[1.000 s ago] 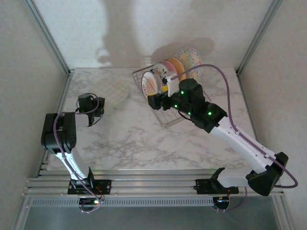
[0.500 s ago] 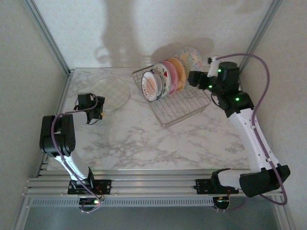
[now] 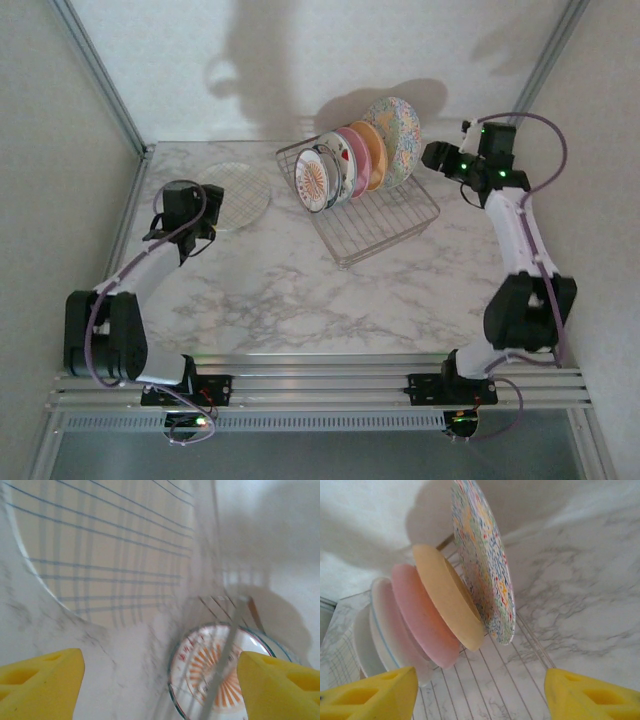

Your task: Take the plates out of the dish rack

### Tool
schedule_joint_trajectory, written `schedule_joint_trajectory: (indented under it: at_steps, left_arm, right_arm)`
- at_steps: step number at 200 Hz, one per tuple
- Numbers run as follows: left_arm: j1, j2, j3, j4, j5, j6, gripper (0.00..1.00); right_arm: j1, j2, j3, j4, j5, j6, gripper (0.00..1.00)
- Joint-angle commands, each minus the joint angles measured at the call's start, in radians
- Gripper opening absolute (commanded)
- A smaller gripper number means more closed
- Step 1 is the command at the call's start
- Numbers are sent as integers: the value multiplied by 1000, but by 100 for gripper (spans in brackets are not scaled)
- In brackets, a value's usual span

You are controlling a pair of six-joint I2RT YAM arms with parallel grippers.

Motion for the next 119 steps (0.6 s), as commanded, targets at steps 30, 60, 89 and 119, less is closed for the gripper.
schedule_joint_trajectory:
  at_steps: [30,60,89,119]
  left_arm:
    - [-154,-146,53,35,29,127,78]
    - [-240,-193,60,52,63,167,78]
    - [-303,-215,72,58,63,189,77]
    - [-358,-218,88,75,73,219,76]
  right_arm:
    - [1,187,137,68,-74,-43,64]
    - [6,276,195,53,-80,-74,60]
    - [25,351,255,41,-73,-105,58]
    - [35,411,307,34,-48,-121,54]
